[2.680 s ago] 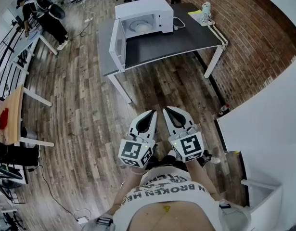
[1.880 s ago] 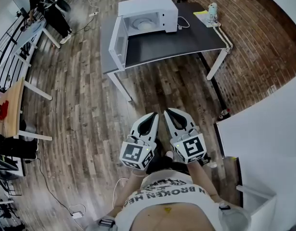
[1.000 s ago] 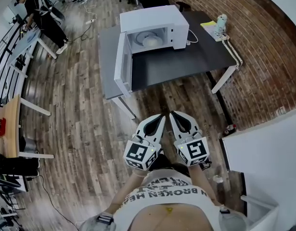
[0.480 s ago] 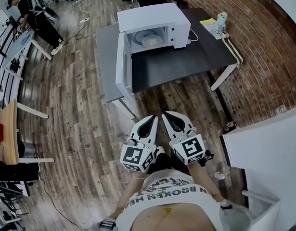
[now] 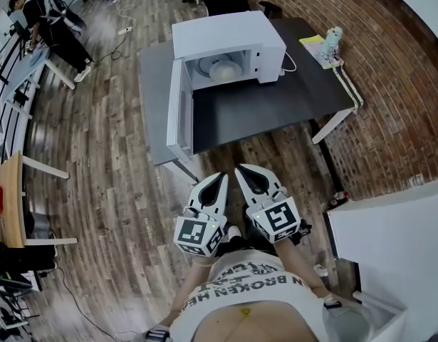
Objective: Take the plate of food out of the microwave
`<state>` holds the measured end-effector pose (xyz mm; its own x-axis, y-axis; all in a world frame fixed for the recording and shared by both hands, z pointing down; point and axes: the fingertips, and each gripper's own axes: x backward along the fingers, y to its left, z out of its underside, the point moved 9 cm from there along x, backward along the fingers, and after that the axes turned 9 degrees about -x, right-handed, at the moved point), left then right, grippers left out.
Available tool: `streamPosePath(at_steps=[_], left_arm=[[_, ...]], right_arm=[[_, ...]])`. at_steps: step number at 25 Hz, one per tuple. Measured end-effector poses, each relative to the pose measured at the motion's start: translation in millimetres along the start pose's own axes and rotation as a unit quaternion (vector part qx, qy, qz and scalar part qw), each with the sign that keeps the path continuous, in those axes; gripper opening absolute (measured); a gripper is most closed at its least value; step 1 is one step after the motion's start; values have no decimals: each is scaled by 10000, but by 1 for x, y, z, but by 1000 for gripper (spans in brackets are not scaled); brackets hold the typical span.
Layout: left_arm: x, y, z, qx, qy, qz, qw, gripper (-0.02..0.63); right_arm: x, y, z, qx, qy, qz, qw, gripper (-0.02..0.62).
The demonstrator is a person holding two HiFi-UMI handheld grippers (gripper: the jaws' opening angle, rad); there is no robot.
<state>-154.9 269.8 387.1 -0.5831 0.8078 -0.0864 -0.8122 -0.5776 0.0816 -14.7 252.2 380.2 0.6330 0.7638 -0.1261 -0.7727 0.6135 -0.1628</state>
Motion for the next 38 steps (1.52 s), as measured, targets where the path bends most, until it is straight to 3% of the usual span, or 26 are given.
streamPosePath(at_steps=[14,30,38], left_arm=[[-119,22,-25,-128,11,-140,9998,6],[-209,20,-25,-154,193,-496,9985,6],[-229,23,-21,-52,201,-745,9970,6]], right_arm=[[-64,-101,-37,48,-73,-349,9994,8],[-88,-196,-46,-73,-6,-575,9983,8],[-101,-224,-47,-105,-4,-776,9969,8]])
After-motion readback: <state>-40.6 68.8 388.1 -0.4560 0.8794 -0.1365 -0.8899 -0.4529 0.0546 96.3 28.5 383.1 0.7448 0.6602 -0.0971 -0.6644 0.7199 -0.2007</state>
